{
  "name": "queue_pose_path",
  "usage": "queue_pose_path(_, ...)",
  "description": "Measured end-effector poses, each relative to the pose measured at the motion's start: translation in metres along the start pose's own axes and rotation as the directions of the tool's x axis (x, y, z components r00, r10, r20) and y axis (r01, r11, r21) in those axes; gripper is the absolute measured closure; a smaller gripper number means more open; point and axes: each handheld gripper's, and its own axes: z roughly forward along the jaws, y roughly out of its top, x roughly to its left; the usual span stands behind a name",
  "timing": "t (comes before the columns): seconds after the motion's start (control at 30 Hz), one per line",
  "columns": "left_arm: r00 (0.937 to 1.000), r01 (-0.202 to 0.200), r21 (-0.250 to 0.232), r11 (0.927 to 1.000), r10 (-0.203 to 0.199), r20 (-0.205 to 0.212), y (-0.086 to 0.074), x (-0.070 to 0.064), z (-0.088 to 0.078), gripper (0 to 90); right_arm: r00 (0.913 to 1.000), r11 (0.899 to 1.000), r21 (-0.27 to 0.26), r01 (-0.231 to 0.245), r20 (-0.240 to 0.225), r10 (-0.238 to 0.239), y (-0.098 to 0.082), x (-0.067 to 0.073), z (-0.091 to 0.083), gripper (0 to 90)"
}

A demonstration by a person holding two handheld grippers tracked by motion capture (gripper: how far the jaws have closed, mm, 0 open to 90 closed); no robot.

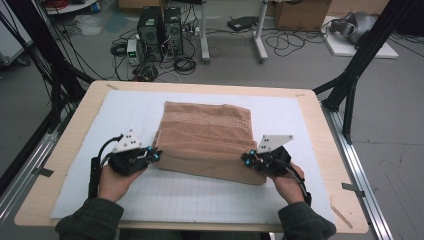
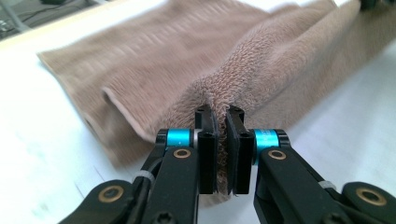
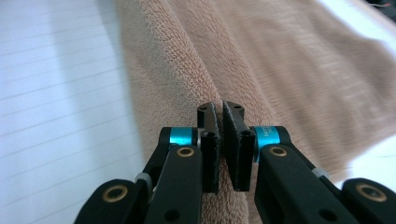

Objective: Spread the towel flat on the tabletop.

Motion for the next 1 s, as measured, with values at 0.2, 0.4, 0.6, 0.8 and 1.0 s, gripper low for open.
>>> queue_pose_path(0.2,0.9969,0.060,0.082,0.9948,-0.056,-0.056,0.005,0.026,0.062,84.1,0.9942,0.992,0.064,-0.108,0.008,0.108,-0.013,-0.028,0.032,85.1)
queue_pose_path(0.4,0.9878,0.146,0.089,0.9852,-0.141,-0.067,-0.005,0.037,0.091,83.1,0.9874,0.986,0.045,-0.158,-0.003,0.158,-0.023,-0.042,0.046,84.3)
queue_pose_path(0.6,0.9933,0.096,0.103,0.9901,-0.088,-0.075,0.000,0.036,0.061,64.5,0.9886,0.989,-0.002,-0.151,0.004,0.151,-0.020,-0.038,0.028,75.4)
queue_pose_path(0.8,0.9975,0.041,0.065,0.9970,-0.037,-0.060,-0.005,0.025,0.022,58.3,0.9927,0.992,-0.046,-0.114,0.034,0.115,-0.019,-0.022,-0.008,70.6)
queue_pose_path(1.0,0.9993,0.020,0.044,0.9989,-0.018,-0.032,-0.019,0.007,0.008,55.5,0.9985,0.997,-0.057,-0.053,0.007,0.054,-0.027,0.003,-0.020,70.1)
